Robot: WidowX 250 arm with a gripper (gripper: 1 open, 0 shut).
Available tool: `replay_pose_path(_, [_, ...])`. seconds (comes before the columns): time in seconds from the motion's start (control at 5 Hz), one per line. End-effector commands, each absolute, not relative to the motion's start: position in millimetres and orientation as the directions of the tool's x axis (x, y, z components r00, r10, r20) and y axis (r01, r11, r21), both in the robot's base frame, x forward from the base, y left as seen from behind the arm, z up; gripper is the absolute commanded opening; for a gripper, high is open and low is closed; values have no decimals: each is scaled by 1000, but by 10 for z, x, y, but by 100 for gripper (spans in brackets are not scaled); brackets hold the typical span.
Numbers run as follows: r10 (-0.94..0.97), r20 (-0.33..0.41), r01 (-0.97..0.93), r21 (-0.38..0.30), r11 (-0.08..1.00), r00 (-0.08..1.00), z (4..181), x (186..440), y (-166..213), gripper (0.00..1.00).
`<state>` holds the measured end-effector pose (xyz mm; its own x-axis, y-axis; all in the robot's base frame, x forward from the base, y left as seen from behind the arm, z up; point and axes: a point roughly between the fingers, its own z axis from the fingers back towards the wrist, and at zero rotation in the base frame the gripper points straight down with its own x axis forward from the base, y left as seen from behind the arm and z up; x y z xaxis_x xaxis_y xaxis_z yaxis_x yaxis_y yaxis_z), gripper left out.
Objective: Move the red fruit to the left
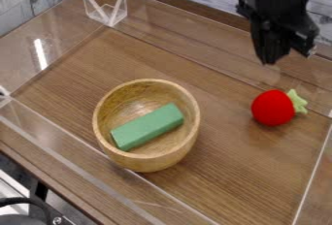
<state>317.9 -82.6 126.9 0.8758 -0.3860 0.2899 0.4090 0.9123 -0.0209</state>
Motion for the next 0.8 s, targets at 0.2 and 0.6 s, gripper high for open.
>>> replay_pose_path(0.2, [-418, 304, 447, -32, 894, 856, 1000, 3179, -1039, 100])
replay_pose_path(0.6, [-393, 278, 419, -41, 907, 877, 683, 3281, -1054, 0])
